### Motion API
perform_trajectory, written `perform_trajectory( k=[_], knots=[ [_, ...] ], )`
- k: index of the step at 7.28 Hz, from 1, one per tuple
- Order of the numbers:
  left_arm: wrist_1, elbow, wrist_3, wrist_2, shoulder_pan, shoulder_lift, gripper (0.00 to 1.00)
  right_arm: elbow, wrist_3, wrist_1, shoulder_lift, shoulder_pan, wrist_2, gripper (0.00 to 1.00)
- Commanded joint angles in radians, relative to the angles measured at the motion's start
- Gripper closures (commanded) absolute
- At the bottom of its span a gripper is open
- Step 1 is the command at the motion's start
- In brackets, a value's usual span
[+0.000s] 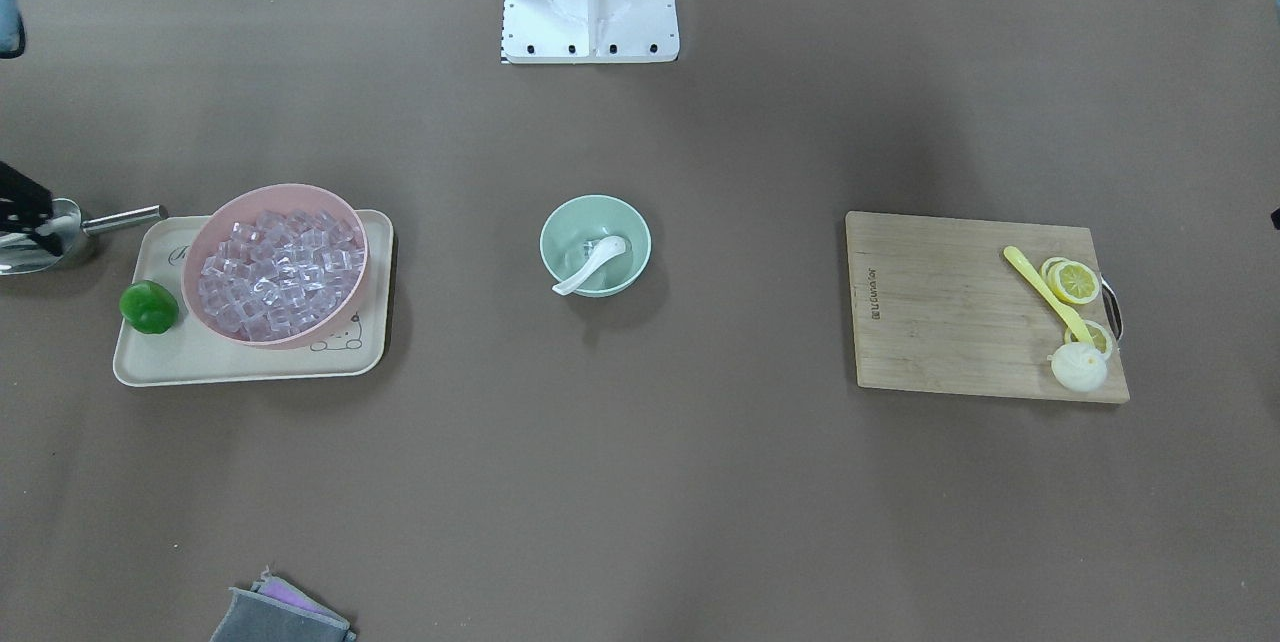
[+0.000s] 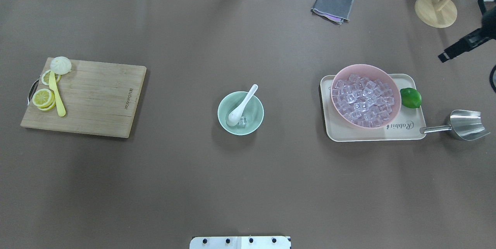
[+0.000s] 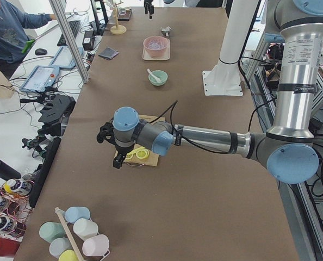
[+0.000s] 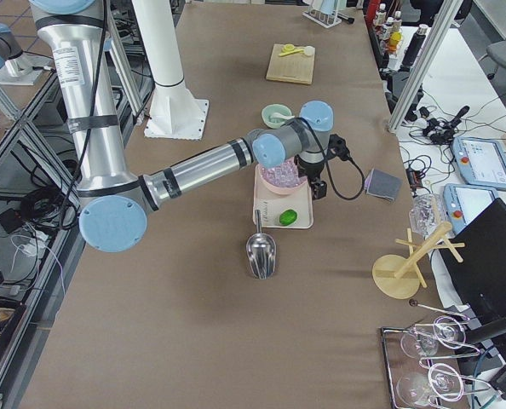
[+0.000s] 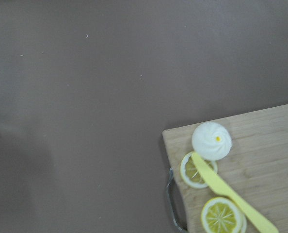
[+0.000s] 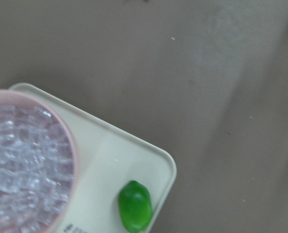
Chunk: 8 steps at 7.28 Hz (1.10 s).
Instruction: Put spoon and ice into bowl
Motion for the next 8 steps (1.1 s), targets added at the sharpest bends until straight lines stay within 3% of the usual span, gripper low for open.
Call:
perform_trajectory(
  k=[1, 3, 6, 8],
  knots=[
    [0.009, -0.025, 0.022, 0.034, -0.024, 0.095, 0.02, -0.13, -0.259, 0.003, -0.075, 0.183, 0.01, 0.0],
    [0.019, -0.031, -0.018, 0.027, -0.024, 0.101, 0.02, -0.201, -0.281, 0.009, -0.116, 0.208, 0.002, 0.0],
    [0.07, -0.03, -0.046, 0.025, -0.025, 0.086, 0.02, -0.183, -0.283, 0.012, -0.161, 0.209, 0.007, 0.0],
    [0.115, -0.034, -0.185, 0.034, -0.022, 0.06, 0.02, -0.16, -0.281, 0.012, -0.196, 0.211, 0.008, 0.0]
  ],
)
